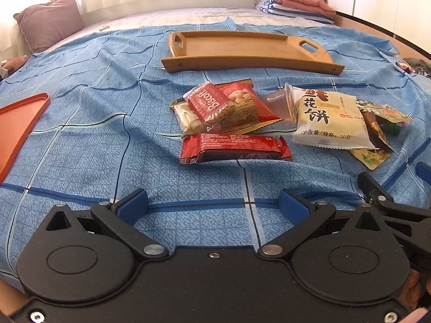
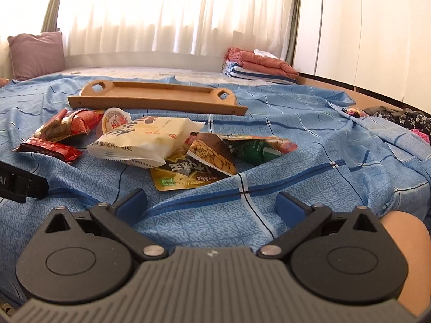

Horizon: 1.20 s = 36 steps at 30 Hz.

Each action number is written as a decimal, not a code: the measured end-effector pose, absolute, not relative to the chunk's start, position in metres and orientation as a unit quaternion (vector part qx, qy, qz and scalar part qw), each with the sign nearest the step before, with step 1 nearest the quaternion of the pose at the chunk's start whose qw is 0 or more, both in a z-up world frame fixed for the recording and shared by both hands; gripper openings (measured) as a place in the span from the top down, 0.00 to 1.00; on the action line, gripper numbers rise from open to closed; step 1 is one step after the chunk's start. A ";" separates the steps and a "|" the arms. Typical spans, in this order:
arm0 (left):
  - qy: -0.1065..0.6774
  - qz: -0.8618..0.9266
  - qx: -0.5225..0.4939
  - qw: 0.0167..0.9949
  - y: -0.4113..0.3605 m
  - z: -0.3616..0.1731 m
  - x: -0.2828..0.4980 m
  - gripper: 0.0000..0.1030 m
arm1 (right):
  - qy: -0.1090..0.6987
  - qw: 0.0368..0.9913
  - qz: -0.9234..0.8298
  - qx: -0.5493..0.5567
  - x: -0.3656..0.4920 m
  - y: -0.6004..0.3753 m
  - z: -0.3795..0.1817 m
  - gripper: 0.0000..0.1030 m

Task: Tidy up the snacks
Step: 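Move both grippers toward the snack pile, then grasp the red chocolate bar with the left gripper while the right gripper grasps the peanut packet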

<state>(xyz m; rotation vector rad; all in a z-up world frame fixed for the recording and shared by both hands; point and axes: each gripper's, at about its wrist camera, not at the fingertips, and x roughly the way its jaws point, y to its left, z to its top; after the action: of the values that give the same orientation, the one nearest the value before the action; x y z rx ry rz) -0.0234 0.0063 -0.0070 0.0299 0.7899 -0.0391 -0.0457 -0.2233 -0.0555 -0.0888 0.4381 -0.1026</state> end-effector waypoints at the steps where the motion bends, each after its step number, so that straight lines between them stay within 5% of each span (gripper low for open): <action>1: 0.392 -0.018 0.008 0.920 0.007 -0.004 -0.022 0.00 | 0.220 0.974 -0.044 -0.041 -0.045 -0.225 -0.053 0.00; 3: 0.380 -0.020 -0.027 0.924 0.012 0.003 -0.024 0.15 | 0.215 0.976 -0.039 -0.023 -0.044 -0.231 -0.046 0.00; 5: 0.355 -0.033 -0.059 0.932 0.018 0.010 -0.027 0.18 | 0.201 0.979 -0.045 -0.001 -0.043 -0.238 -0.039 0.01; 23: 0.330 -0.017 -0.045 0.943 -0.003 0.005 -0.003 0.13 | 0.237 0.969 -0.030 0.065 0.010 -0.258 -0.035 0.37; 36: 0.332 -0.008 -0.018 0.943 -0.013 -0.008 0.002 0.11 | 0.247 0.965 -0.013 0.088 0.034 -0.261 -0.044 0.35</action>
<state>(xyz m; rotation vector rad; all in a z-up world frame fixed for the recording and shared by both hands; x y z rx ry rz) 0.0019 -0.0133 -0.0077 -0.0366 0.6771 -0.0163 0.0344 -0.2609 -0.0441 0.1775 0.5000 -0.0259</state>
